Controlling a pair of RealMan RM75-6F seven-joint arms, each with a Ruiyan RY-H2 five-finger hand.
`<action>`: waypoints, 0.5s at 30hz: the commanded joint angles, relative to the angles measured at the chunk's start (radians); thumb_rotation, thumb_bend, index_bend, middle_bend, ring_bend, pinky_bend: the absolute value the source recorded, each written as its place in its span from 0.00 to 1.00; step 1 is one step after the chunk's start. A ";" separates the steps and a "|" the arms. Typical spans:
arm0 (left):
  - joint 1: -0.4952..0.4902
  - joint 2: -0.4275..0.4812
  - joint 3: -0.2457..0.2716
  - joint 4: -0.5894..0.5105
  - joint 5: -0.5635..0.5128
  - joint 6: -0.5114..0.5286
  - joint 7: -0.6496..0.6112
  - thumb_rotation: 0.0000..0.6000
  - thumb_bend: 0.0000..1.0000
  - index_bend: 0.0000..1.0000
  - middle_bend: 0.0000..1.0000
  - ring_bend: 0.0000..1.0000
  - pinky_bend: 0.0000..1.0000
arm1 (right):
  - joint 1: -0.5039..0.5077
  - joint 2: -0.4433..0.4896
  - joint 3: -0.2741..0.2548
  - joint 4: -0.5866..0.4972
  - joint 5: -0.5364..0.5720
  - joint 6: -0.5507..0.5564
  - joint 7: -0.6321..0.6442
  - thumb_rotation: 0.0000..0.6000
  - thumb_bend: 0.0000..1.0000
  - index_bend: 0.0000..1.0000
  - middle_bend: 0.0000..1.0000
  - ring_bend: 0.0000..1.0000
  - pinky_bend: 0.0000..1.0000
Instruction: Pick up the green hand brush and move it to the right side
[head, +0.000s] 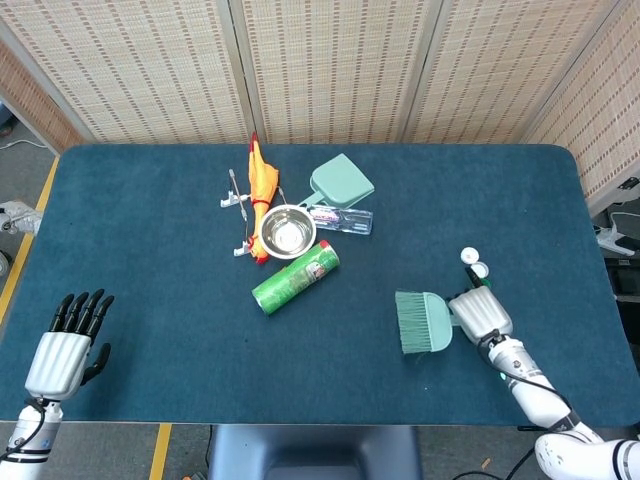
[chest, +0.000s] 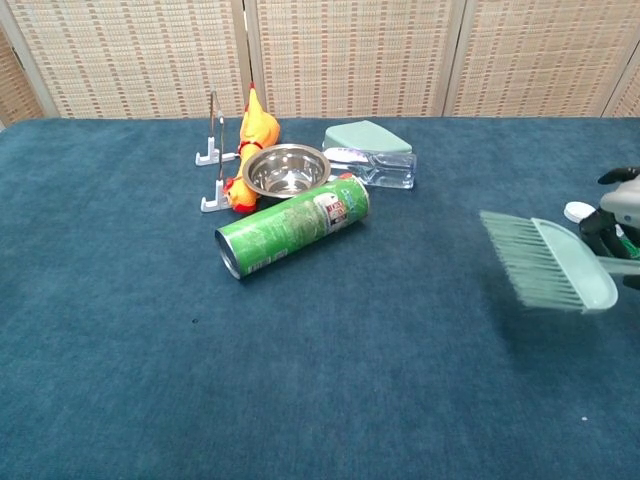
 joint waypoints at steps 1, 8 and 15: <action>0.001 0.001 0.000 0.000 -0.004 -0.004 0.000 1.00 0.45 0.00 0.00 0.00 0.05 | -0.077 -0.148 -0.048 0.223 -0.062 0.009 -0.006 1.00 0.31 0.86 0.77 0.42 0.00; -0.003 -0.005 -0.001 0.020 -0.007 -0.013 -0.014 1.00 0.45 0.00 0.00 0.00 0.05 | -0.099 -0.192 -0.036 0.301 -0.087 0.032 0.018 1.00 0.31 0.16 0.33 0.16 0.00; -0.001 -0.004 0.004 0.019 -0.002 -0.012 -0.012 1.00 0.45 0.00 0.00 0.00 0.05 | -0.120 -0.136 -0.027 0.207 -0.073 0.064 0.002 1.00 0.18 0.00 0.00 0.00 0.00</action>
